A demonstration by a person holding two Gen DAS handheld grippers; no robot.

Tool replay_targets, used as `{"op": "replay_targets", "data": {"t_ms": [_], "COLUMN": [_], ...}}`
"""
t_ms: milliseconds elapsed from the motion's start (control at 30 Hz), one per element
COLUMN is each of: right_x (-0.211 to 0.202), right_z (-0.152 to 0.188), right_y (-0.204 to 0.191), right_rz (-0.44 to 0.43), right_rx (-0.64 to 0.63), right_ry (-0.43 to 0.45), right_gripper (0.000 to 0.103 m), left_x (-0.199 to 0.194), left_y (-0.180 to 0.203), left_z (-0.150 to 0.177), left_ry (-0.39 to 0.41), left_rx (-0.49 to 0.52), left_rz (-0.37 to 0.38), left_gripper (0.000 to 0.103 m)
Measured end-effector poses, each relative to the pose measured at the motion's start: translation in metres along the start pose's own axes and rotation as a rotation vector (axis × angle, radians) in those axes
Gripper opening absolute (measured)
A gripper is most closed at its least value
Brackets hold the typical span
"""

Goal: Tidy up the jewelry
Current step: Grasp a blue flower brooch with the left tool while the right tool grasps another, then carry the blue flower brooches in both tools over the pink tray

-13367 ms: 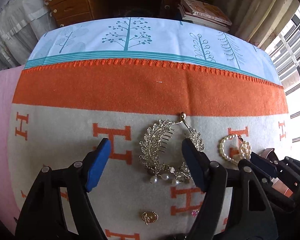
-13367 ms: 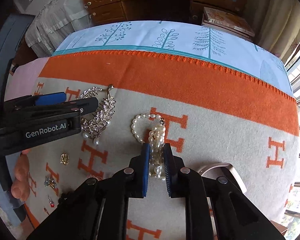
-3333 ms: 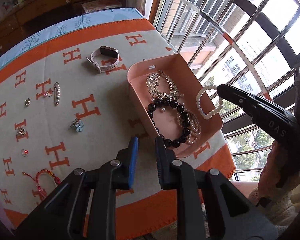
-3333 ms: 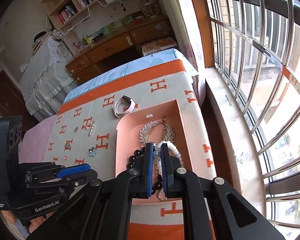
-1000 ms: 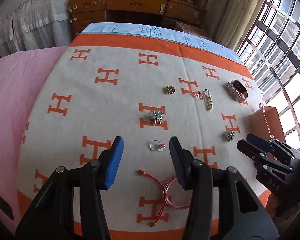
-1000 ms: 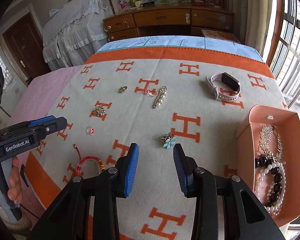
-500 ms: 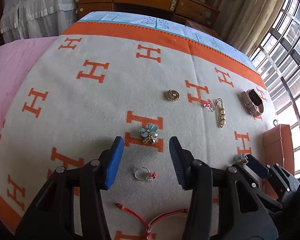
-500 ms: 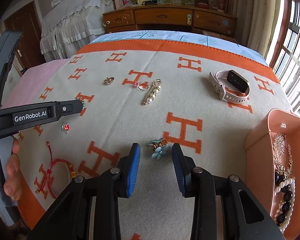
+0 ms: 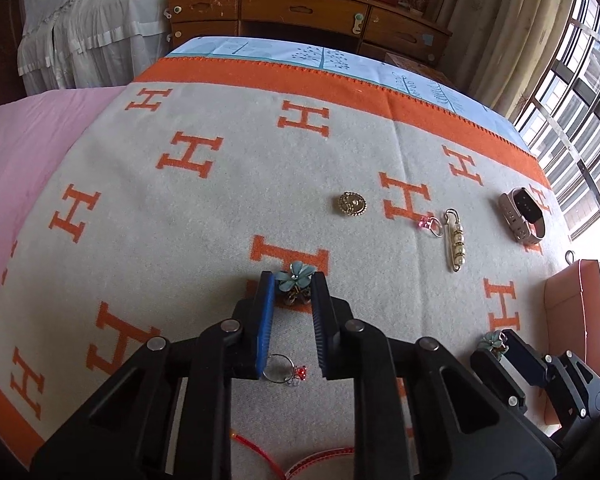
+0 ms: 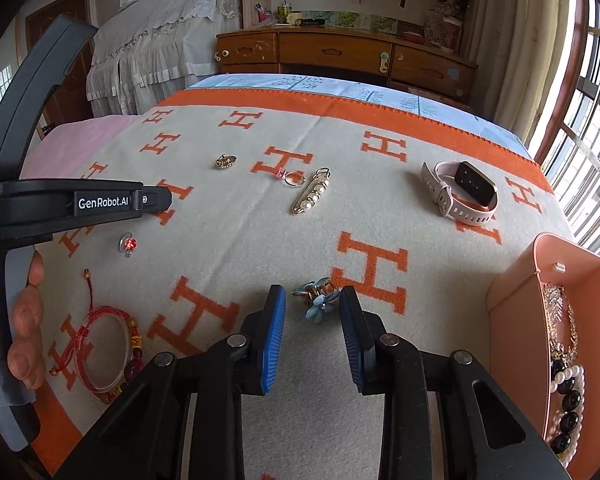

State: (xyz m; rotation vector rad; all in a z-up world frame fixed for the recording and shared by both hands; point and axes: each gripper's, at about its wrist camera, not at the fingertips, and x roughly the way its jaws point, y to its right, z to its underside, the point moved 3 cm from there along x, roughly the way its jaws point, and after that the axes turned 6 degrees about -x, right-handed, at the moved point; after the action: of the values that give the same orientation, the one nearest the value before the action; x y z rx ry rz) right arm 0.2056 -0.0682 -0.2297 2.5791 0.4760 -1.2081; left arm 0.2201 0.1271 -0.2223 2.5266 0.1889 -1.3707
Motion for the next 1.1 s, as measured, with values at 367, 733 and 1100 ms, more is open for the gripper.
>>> {"op": "replay_targets", "data": {"t_ms": [367, 733, 1100], "right_x": [-0.004, -0.084, -0.169], "right_z": [0.001, 0.0, 0.041], "right_y": [-0.003, 0.022, 0.115], "right_rz": [-0.029, -0.014, 0.165], "right_rx": [0.021, 0.1, 0.249], "right_ry": [-0.009, 0.133, 0.24], "right_gripper": [0.024, 0.024, 0.024], "left_x": [-0.039, -0.108, -0.137], "left_y": [0.009, 0.06, 0.182], "left_z": [0.003, 0.013, 0.042], "left_ry": [0.052, 0.126, 0.11], "left_rx": [0.034, 0.147, 0.351], "left_rz": [0.022, 0.093, 0.233], "left_gripper": [0.015, 0.015, 0.015]}}
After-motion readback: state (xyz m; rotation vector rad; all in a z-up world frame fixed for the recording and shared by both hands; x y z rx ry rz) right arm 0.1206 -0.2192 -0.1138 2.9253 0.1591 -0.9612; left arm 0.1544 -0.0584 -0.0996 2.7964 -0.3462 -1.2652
